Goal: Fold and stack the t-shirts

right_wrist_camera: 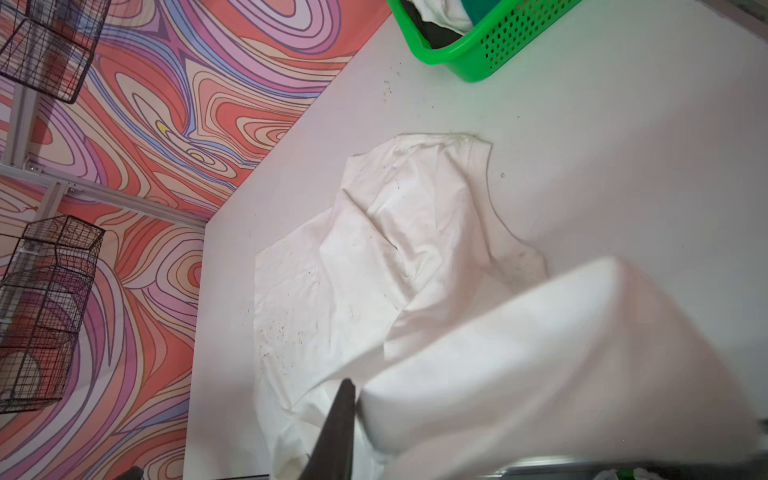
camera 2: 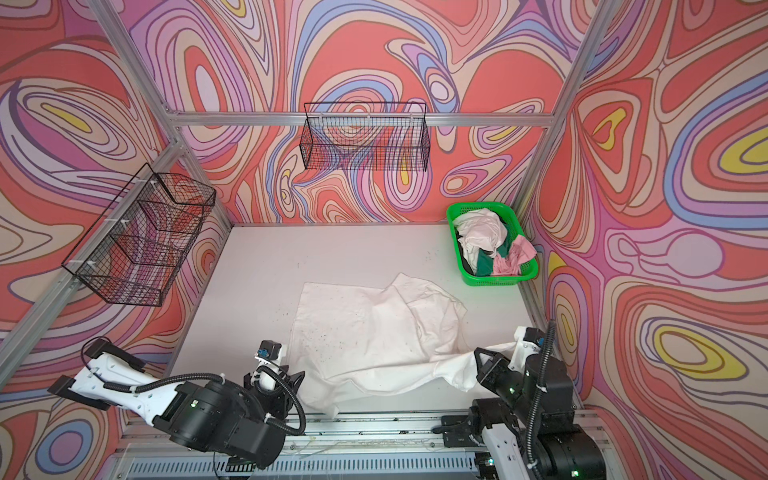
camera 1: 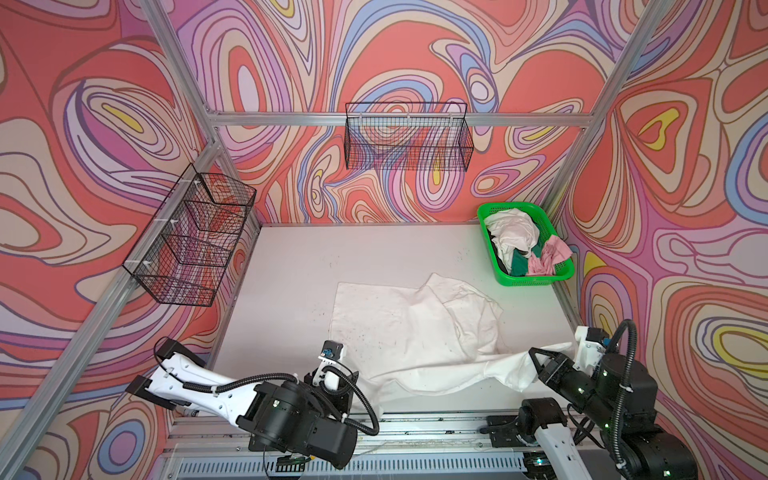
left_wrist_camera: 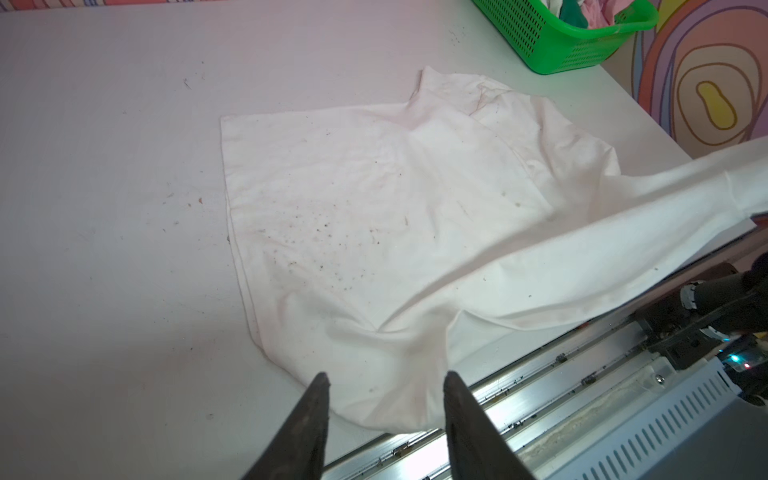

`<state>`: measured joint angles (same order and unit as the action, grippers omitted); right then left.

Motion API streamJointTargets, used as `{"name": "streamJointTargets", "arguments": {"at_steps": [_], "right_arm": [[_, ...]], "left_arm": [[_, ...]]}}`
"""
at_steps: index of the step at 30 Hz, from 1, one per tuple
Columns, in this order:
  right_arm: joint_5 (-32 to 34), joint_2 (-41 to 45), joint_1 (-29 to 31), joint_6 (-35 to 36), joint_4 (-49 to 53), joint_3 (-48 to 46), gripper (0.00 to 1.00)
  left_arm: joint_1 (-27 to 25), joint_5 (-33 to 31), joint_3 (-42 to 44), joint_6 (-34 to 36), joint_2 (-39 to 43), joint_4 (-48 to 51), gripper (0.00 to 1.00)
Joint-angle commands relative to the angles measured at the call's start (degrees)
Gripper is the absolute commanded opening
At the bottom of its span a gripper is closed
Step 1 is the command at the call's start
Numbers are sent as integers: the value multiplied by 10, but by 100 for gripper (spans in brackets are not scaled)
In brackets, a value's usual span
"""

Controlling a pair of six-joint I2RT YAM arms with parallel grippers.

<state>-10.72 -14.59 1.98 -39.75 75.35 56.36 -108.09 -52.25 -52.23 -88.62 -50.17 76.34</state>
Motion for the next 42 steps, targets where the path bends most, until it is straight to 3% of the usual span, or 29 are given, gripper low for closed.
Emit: {"name": "streamJointTargets", "arguments": {"at_steps": [1, 3, 4, 6, 9, 11, 13, 15, 19, 23, 29, 38, 42], "right_arm": [[26, 11, 7, 10, 66, 30, 36], [48, 11, 10, 5, 77, 48, 47], [67, 9, 13, 0, 86, 59, 64], [119, 0, 21, -11, 98, 82, 80], [180, -22, 32, -17, 82, 110, 92], [212, -45, 34, -17, 71, 130, 95], [228, -54, 35, -15, 53, 142, 97], [237, -51, 34, -15, 38, 147, 98], [215, -68, 35, -2, -16, 145, 98], [75, -122, 34, -4, -109, 33, 93], [13, -196, 35, 6, -267, -65, 92], [23, -319, 34, 28, -398, -104, 94], [20, -386, 35, 34, -448, -95, 95]], "left_arm": [[-5, -71, -19, -74, -6, 101, 69], [-5, -89, -14, -81, 15, 103, 87], [-5, -99, -4, -81, 34, 96, 93], [0, -113, 16, -53, 76, 64, 94], [54, -101, 47, 69, 141, -34, 97], [122, -53, 71, 187, 177, -127, 98], [208, 27, 99, 276, 198, -213, 99], [293, 127, 117, 319, 192, -261, 99], [433, 275, 136, 357, 111, -330, 97], [489, 318, 119, 391, 22, -394, 97], [612, 390, 100, 430, -130, -462, 96], [712, 433, 52, 456, -336, -476, 96], [788, 467, 12, 482, -433, -442, 97]]}}
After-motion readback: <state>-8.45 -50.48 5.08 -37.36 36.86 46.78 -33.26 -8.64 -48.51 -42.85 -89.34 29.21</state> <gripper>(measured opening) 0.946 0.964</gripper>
